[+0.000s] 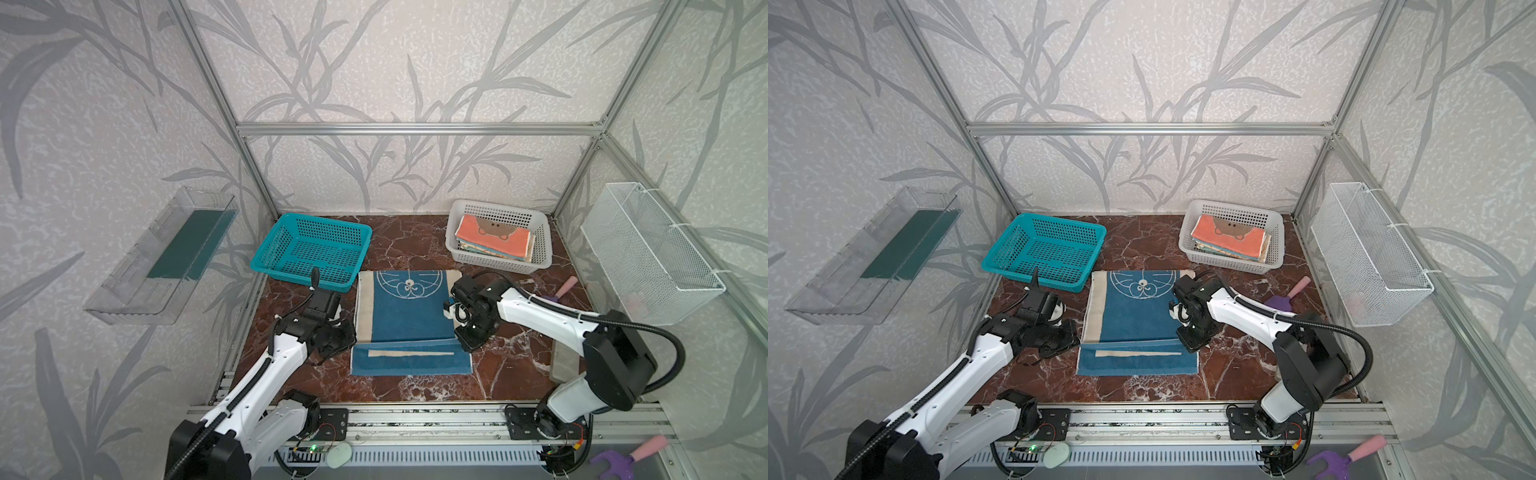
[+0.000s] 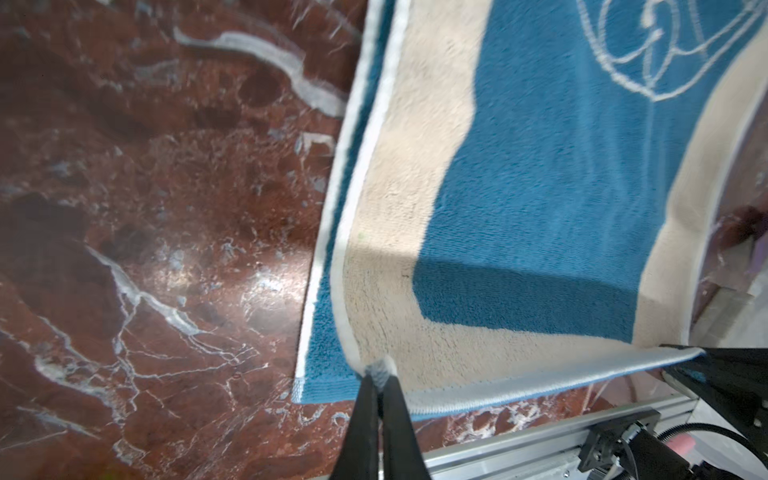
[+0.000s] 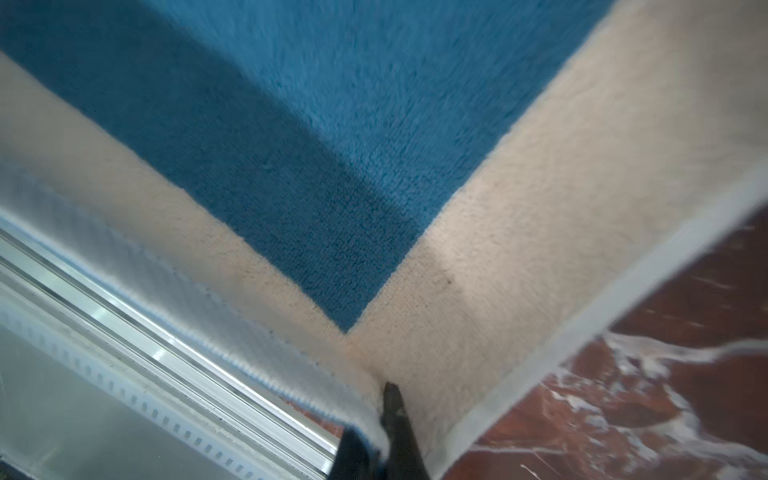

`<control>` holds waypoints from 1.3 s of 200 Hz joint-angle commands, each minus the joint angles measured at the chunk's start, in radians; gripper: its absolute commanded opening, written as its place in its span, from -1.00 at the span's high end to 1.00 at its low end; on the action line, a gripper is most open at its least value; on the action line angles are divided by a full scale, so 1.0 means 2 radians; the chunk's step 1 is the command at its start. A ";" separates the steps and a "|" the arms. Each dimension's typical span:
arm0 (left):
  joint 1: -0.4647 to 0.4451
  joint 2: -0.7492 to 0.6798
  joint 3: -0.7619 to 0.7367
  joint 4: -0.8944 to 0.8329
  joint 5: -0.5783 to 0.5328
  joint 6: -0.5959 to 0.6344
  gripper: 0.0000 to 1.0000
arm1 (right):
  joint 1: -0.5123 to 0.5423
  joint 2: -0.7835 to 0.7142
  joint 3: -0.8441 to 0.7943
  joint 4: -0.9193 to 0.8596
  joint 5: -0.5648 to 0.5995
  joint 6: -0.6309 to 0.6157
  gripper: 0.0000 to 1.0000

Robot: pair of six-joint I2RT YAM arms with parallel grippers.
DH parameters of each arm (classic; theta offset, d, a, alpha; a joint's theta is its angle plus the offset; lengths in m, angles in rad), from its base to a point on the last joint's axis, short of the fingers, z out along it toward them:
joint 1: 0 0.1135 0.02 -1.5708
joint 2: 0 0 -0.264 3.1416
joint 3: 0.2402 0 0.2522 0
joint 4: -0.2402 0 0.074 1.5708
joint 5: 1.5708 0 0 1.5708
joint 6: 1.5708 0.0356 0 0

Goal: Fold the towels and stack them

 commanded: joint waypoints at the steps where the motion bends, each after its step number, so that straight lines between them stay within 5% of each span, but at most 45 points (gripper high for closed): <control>1: 0.001 0.008 -0.022 0.037 -0.007 -0.023 1.00 | 0.013 0.011 -0.006 0.014 -0.010 0.019 1.00; 27: 0.000 0.003 -0.039 0.049 0.000 -0.039 0.98 | 0.016 0.011 -0.014 0.009 -0.006 0.017 0.92; 59: 0.001 -0.036 -0.027 0.023 -0.034 -0.051 0.47 | 0.021 -0.015 -0.007 -0.016 -0.037 0.020 0.30; 85: 0.001 -0.072 -0.016 0.007 -0.077 -0.047 0.39 | 0.028 -0.059 -0.005 -0.033 -0.096 0.026 0.15; 115: 0.001 -0.071 -0.013 0.013 -0.079 -0.038 0.41 | 0.028 -0.090 -0.015 -0.039 -0.134 0.030 0.14; 144: -0.007 -0.020 -0.005 0.024 -0.041 -0.025 0.52 | 0.025 -0.078 -0.016 -0.024 -0.097 0.056 0.16; 188: -0.088 0.065 0.006 0.039 -0.060 -0.024 0.53 | 0.021 -0.003 -0.031 0.059 -0.080 0.110 0.43; 260: -0.184 0.138 -0.049 0.037 -0.104 -0.130 0.66 | 0.030 0.025 -0.131 0.105 -0.083 0.161 0.65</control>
